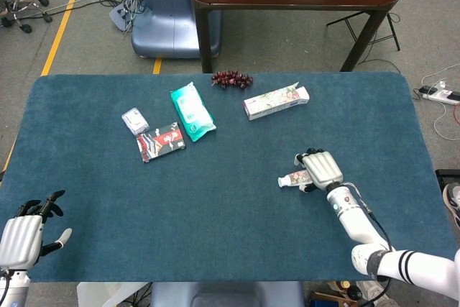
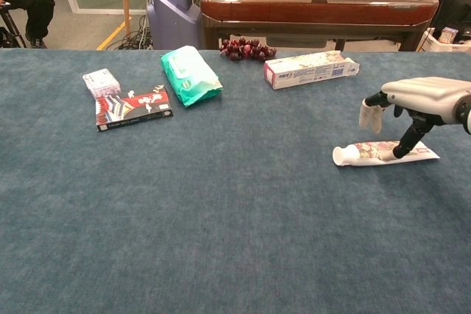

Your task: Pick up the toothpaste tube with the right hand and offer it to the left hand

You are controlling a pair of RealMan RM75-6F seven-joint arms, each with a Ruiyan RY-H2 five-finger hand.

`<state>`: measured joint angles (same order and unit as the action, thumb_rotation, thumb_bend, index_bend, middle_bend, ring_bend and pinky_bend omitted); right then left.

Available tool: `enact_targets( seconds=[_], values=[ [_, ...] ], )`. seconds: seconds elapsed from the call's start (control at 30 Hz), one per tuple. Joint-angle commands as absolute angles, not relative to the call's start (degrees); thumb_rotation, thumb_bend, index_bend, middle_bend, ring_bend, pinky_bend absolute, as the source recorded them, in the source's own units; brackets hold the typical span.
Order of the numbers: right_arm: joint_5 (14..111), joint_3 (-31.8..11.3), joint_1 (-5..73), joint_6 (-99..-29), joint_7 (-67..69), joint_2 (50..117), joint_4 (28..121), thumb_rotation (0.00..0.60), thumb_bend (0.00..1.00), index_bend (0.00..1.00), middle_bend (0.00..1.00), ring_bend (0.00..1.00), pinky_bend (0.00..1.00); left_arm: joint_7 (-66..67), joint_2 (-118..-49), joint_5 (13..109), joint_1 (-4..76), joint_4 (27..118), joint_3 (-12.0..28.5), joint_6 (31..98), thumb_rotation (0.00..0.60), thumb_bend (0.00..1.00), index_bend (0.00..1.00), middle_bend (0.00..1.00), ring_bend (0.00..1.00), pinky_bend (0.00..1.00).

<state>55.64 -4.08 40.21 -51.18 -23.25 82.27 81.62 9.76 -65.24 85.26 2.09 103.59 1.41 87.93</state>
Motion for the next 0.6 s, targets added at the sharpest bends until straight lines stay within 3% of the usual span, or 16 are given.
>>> enact_targets(
  seconds=[0.03, 0.6],
  values=[
    [56.8, -3.6, 40.2, -50.8, -23.0, 83.2, 80.5, 0.6, 0.22, 0.36, 0.41, 0.21, 0.26, 9.6, -65.1, 85.1, 2.0, 103.7, 1.4, 87.9, 0.6, 0.22, 0.17, 0.46, 0.42, 0.18],
    [57.8, -3.3, 40.4, -49.0, -24.7, 85.1, 75.9, 0.6, 0.21, 0.38, 0.41, 0.22, 0.26, 9.1, -65.1, 84.6, 2.0, 103.8, 1.3, 87.2, 0.6, 0.22, 0.17, 0.46, 0.42, 0.18]
  ],
)
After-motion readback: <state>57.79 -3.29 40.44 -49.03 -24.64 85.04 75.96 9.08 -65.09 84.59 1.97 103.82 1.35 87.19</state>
